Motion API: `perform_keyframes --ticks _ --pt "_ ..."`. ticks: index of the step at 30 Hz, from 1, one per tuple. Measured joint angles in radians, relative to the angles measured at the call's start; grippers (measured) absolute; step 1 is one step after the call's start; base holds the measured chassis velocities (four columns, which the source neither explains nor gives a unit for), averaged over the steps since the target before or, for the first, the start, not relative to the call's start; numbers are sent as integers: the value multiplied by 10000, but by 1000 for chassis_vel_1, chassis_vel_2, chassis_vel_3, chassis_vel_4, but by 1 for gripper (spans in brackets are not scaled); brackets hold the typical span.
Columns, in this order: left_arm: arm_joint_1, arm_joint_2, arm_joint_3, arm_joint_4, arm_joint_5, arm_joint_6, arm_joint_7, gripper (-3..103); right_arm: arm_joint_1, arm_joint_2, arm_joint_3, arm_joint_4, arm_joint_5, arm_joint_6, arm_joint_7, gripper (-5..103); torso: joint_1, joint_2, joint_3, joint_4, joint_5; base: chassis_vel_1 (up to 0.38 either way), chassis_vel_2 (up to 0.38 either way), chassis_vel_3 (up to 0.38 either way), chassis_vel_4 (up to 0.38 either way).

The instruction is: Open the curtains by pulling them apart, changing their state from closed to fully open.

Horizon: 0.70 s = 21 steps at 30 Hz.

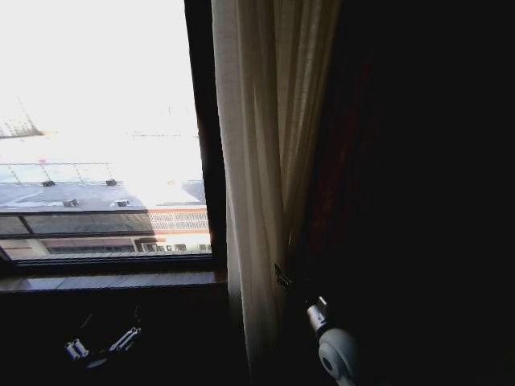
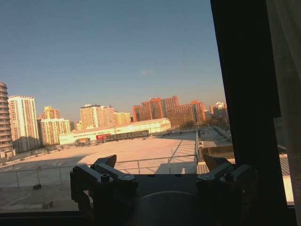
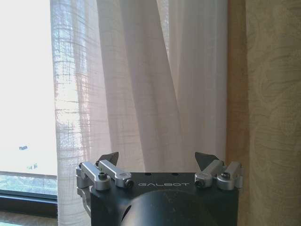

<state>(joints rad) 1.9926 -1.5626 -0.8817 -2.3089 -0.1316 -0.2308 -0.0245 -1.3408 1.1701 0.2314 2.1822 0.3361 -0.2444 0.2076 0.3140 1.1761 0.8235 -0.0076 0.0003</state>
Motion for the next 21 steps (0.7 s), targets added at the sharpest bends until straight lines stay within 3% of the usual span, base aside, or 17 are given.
perform_keyframes --ticks 4,21 --pt "24 152 -46 13 -206 -3 -22 100 55 93 -144 40 -398 -41 -90 100 0 0 0 0 -1 0 0 0 0" --pt "-125 557 -181 38 -561 224 -44 100 285 192 -219 -304 -687 -101 -112 100 -1 0 1 -1 1 33 32 -31 -35"
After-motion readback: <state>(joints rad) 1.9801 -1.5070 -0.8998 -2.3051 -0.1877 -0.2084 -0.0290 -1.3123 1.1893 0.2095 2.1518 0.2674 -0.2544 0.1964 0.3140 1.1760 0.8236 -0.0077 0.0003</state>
